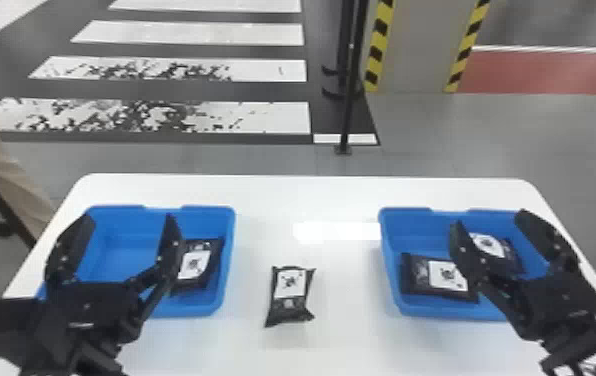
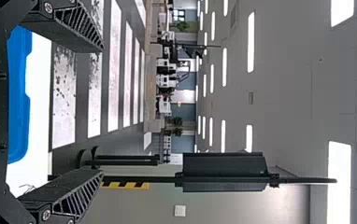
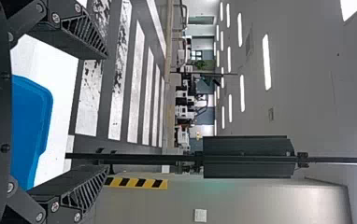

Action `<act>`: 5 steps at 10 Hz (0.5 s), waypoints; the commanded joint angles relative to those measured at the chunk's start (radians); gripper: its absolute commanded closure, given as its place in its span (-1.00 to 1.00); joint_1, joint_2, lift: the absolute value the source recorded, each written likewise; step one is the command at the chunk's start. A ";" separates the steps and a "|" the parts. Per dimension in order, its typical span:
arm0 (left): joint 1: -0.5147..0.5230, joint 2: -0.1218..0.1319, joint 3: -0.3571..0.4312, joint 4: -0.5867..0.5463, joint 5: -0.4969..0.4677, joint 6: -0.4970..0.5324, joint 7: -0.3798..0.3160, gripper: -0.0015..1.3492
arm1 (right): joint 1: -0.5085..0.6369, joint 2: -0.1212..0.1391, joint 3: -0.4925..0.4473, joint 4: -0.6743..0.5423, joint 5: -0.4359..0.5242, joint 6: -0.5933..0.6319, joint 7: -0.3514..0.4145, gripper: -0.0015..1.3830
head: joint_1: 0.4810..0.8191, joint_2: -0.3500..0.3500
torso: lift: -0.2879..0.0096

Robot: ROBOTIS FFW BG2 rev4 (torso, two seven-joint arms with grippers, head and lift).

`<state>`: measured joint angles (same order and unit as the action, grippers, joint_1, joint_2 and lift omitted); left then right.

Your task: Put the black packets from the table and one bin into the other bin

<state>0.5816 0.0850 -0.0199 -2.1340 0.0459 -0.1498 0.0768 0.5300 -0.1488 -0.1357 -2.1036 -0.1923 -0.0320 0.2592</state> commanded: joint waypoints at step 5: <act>-0.005 0.001 -0.004 0.000 0.002 0.002 -0.003 -0.84 | 0.000 0.000 0.000 0.002 -0.001 0.000 0.000 -0.72 | 0.27 -0.07 | 0.20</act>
<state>0.5776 0.0859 -0.0236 -2.1330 0.0479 -0.1458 0.0735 0.5301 -0.1488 -0.1355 -2.1029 -0.1934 -0.0320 0.2581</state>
